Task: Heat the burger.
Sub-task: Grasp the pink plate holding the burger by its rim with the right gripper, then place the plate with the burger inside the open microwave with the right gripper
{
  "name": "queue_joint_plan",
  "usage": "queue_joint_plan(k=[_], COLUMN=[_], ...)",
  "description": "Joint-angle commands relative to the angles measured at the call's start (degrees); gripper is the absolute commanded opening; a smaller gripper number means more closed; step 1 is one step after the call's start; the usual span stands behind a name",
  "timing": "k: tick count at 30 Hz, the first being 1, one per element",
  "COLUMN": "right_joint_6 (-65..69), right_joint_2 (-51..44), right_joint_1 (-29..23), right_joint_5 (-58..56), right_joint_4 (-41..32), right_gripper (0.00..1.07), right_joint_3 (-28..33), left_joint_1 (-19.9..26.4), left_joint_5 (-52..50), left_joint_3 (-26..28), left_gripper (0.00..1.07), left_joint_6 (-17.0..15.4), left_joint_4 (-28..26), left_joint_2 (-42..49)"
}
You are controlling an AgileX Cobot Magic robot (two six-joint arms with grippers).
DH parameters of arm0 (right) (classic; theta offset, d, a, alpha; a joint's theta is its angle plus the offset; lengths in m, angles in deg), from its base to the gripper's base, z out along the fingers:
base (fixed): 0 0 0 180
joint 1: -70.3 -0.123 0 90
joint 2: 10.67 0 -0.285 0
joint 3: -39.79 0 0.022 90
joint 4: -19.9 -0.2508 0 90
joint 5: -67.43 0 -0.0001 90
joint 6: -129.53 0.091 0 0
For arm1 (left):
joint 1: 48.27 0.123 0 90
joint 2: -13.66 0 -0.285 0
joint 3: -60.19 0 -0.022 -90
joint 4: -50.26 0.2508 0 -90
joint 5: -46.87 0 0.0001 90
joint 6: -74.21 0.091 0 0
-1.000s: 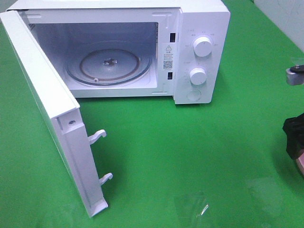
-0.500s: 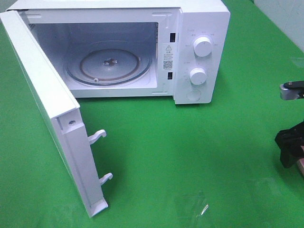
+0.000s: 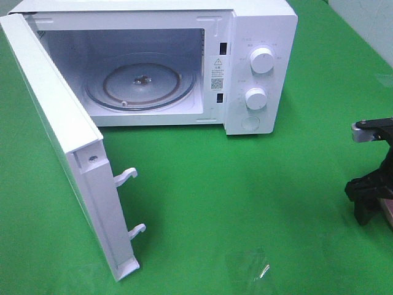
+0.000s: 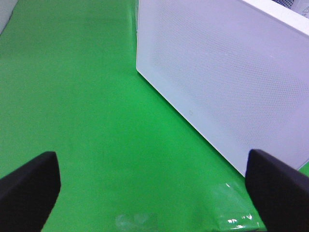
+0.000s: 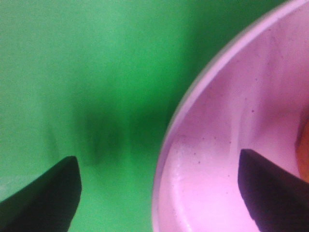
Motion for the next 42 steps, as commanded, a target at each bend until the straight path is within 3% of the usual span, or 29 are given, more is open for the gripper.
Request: queue_joint_plan(k=[1,8,10,11,12,13,14,17,18,19,20,32,42], right_joint_6=[1.72,4.47,9.17,9.17,12.2,12.2,13.81,13.81,13.75,13.75,13.75,15.18,24.47], right_joint_2=[1.32,3.04,3.55,3.55,3.55,3.55,3.55,3.55,3.55,3.55,3.55,3.55,3.55], right_joint_1=[0.23,0.23,0.23,0.23,0.23,0.23,0.23,0.23,0.23,0.23,0.23,-0.29,-6.19], right_joint_5=[0.92,1.32,1.26,1.26,1.09,1.09,0.52,0.23,-0.23,-0.23,-0.4,-1.38,-6.82], right_joint_4=[1.55,3.38,7.68,7.68,9.74,9.74,11.17,11.23,11.06,11.06,11.0,11.75,21.26], right_gripper=[0.82,0.78,0.59,0.59,0.47,0.47,0.33,0.25,0.1,0.1,0.0,0.0,0.0], right_joint_3=[0.29,0.29,0.4,0.4,0.4,0.4,0.4,0.4,0.4,0.4,0.8,1.66,1.66], left_joint_1=[0.06,0.06,0.06,0.06,0.06,0.06,0.06,0.06,0.06,0.06,0.06,0.06,0.06], left_joint_5=[-0.86,-0.86,-0.86,-0.86,-0.86,-0.86,-0.86,-0.86,-0.86,-0.86,-0.86,-0.86,-0.86], left_joint_3=[-0.06,-0.06,-0.06,-0.06,-0.06,-0.06,-0.06,-0.06,-0.06,-0.06,-0.06,-0.06,-0.06], left_gripper=[0.98,0.98,0.98,0.98,0.98,0.98,0.98,0.98,0.98,0.98,0.98,0.98,0.98], left_joint_6=[0.17,0.17,0.17,0.17,0.17,0.17,0.17,0.17,0.17,0.17,0.17,0.17,0.17], left_joint_4=[-0.34,-0.34,-0.34,-0.34,-0.34,-0.34,-0.34,-0.34,-0.34,-0.34,-0.34,-0.34,-0.34], left_joint_2=[0.23,0.23,0.23,0.23,0.23,0.23,0.23,0.23,0.23,0.23,0.23,0.23,0.23])
